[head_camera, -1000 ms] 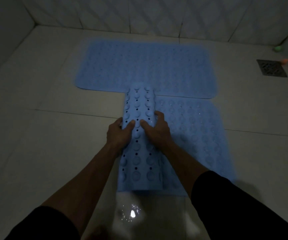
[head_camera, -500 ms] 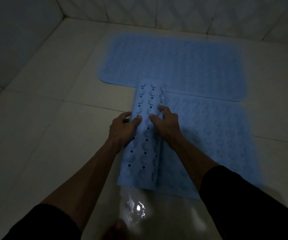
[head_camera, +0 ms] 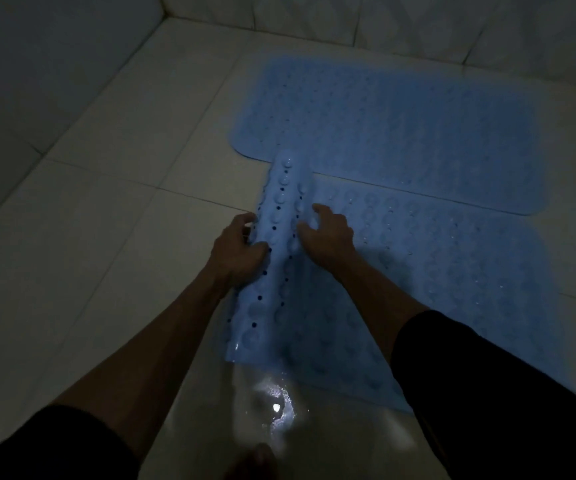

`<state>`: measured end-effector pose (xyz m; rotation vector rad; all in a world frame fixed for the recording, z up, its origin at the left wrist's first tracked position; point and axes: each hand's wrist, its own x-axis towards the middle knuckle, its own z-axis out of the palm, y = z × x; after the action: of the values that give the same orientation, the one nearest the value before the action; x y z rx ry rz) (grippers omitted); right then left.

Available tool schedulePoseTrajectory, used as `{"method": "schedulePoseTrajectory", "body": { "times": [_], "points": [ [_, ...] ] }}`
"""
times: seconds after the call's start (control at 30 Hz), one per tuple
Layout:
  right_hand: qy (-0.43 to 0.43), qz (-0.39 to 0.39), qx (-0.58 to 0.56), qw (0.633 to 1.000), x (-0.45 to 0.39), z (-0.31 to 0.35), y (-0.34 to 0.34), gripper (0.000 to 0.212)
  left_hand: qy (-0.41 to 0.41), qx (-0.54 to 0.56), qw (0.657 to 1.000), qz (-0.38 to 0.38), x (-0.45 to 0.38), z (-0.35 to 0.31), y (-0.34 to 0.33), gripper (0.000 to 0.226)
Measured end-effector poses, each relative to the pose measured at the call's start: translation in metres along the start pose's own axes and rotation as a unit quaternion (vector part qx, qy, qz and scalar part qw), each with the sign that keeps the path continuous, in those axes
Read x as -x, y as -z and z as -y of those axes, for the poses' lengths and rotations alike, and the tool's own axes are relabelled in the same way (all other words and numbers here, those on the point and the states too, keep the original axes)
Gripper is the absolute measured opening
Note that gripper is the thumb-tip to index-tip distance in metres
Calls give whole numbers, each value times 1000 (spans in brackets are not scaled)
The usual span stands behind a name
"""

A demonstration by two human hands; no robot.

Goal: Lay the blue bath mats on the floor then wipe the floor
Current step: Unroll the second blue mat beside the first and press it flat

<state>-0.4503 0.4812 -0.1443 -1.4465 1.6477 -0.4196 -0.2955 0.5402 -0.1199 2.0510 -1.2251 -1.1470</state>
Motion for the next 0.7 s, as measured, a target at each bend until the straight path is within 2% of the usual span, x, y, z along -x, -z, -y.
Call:
{"method": "schedulePoseTrajectory", "body": {
  "times": [0.1, 0.17, 0.23, 0.33, 0.37, 0.5, 0.57, 0.63, 0.7],
  "points": [
    [26, 59, 80, 995, -5, 7, -5, 51, -39, -2, 999, 12, -3, 5, -4, 56],
    [42, 79, 100, 991, -9, 8, -6, 52, -66, -59, 996, 20, -13, 10, -8, 44],
    [57, 76, 108, 990, -11, 9, -6, 52, -45, -102, 994, 18, -19, 12, -8, 56],
    [79, 65, 159, 982, -14, 5, -7, 52, -45, -135, 990, -21, -26, 22, -4, 98],
    [80, 64, 177, 979, -16, 4, -7, 53, -46, -146, 988, -26, -26, 22, -2, 103],
    [69, 57, 213, 973, -20, -2, -10, 55, -37, -216, 973, -69, -25, 21, 5, 96],
    [76, 62, 232, 968, -21, -5, -12, 55, -59, -250, 963, -80, -29, 28, 7, 79],
    [94, 60, 254, 961, -20, -7, -13, 55, -63, -251, 961, -93, -30, 32, 11, 67],
    [98, 58, 263, 958, -20, -9, -12, 54, -35, -241, 964, -107, -35, 33, 15, 68]
  ]
}}
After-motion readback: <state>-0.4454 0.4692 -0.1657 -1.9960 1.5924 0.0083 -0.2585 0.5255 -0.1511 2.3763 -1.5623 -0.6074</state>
